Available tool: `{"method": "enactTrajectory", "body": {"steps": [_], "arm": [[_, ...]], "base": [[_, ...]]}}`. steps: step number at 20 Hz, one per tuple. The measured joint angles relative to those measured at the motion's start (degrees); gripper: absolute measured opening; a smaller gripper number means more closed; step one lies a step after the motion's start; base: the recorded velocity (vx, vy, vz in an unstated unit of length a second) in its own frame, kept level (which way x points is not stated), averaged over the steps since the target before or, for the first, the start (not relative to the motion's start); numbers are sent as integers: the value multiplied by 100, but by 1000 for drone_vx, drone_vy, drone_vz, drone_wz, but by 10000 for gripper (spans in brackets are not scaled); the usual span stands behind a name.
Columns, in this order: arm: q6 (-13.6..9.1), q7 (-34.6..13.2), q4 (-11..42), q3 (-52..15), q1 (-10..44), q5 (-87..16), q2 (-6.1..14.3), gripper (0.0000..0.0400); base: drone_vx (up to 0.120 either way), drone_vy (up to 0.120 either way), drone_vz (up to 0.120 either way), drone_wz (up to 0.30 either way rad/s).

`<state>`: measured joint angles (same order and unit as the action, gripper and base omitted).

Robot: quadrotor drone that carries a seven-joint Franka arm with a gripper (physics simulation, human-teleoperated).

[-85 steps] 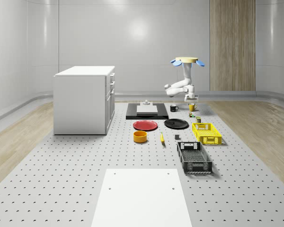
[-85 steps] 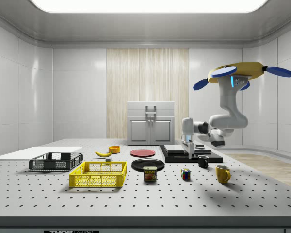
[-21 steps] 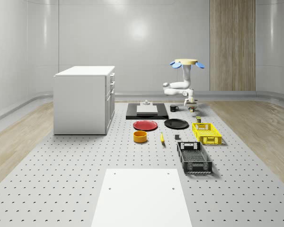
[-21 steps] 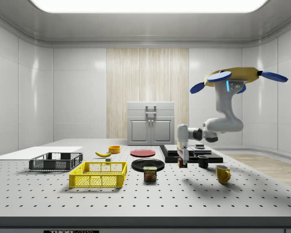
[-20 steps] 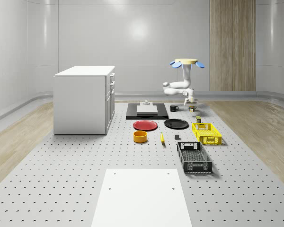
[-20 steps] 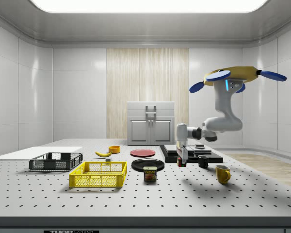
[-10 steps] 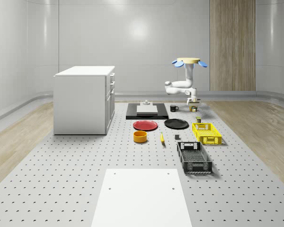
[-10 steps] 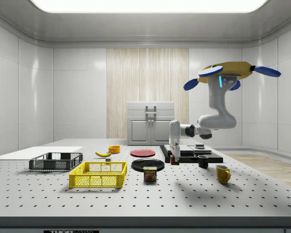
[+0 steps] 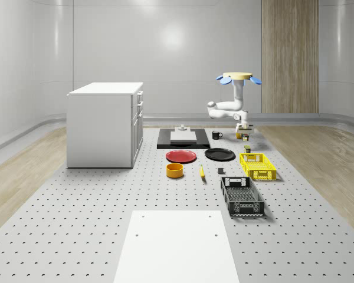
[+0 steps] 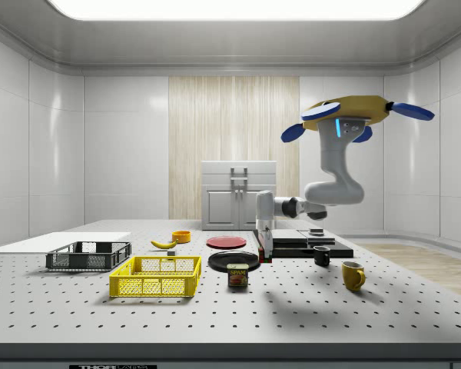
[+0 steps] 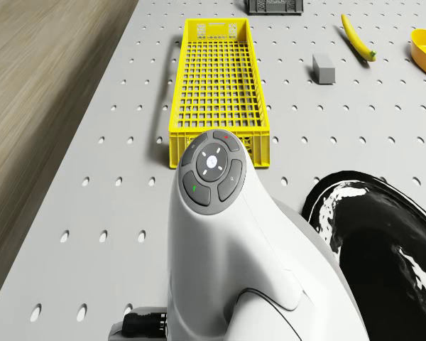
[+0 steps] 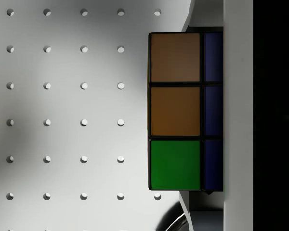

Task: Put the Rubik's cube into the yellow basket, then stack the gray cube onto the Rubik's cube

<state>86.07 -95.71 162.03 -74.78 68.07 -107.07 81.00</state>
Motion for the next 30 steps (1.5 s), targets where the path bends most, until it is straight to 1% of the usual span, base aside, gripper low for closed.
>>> {"method": "enactTrajectory", "body": {"steps": [30], "arm": [[290, -73, -18, -46, 90, 137, 313, 325]], "base": [[120, 0, 0, 0]]}}
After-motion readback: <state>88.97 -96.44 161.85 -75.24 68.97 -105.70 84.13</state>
